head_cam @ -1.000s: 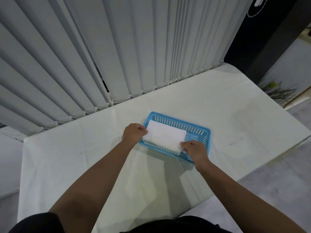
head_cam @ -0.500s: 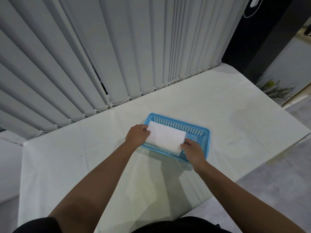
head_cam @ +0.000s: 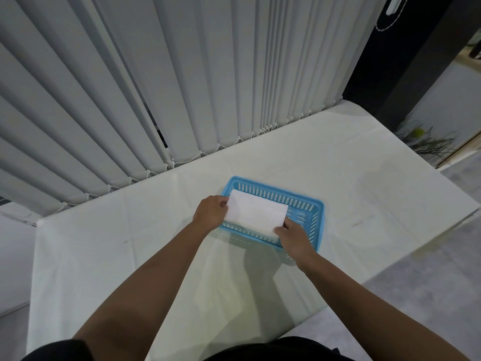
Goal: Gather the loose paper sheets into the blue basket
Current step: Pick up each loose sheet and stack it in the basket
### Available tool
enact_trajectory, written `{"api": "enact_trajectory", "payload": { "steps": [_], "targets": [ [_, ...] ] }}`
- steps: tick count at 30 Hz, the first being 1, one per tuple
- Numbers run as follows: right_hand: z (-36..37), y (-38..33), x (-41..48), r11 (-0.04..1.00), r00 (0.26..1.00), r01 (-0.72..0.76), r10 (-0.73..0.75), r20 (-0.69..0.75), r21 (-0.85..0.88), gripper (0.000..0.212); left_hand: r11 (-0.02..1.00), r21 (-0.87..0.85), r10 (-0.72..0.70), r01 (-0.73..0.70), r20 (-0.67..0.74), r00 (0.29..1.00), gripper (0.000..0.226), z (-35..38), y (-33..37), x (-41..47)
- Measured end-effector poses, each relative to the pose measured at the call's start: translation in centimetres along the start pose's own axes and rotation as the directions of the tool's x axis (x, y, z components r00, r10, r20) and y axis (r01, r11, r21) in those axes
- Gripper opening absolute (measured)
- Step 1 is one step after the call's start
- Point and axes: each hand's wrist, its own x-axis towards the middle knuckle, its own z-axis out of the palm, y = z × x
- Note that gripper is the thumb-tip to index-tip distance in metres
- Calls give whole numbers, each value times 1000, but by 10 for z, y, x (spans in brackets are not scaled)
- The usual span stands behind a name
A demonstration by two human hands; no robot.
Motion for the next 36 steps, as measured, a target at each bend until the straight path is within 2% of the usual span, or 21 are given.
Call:
{"api": "enact_trajectory", "payload": {
  "steps": [7,17,19,23,25,27,30,33,36],
  "targets": [
    [-1,-3,-1,999,998,-23,21,53,35,44,997,-74,-8,8,7,1000,39,0,-1,-1],
    [0,-7,-6,999,999,-19,19,34,26,44,995,-93,-34,30,-42,999,38,0,1,0],
    [-2,-7,-5,1000,1000,-14,14,6,15,43,993,-107,-53,46,-64,996,37,0,0,0],
    [-11,-4,-6,998,997,18,-22,-80,-58,56,984,-163,-98,75,-139,985,35,-2,-2,1],
    [-18,1,-9,992,987,79,-91,-133,-94,49,981,-179,-102,73,-158,982,35,-3,-3,0],
    [-23,9,-10,977,967,122,-157,-201,-173,48,979,-187,-107,77,-153,982,38,-3,-2,-1],
    [-29,27,-9,938,942,86,-186,-278,-335,64,963,-241,-149,122,-100,984,44,-1,2,-3],
    [-31,41,-4,968,945,13,-94,-312,-252,76,945,-289,-166,154,-16,986,38,1,6,-2],
    [-31,53,2,998,971,-27,14,-238,-49,80,879,-429,-200,208,63,978,24,6,-1,-5]
  ]
}}
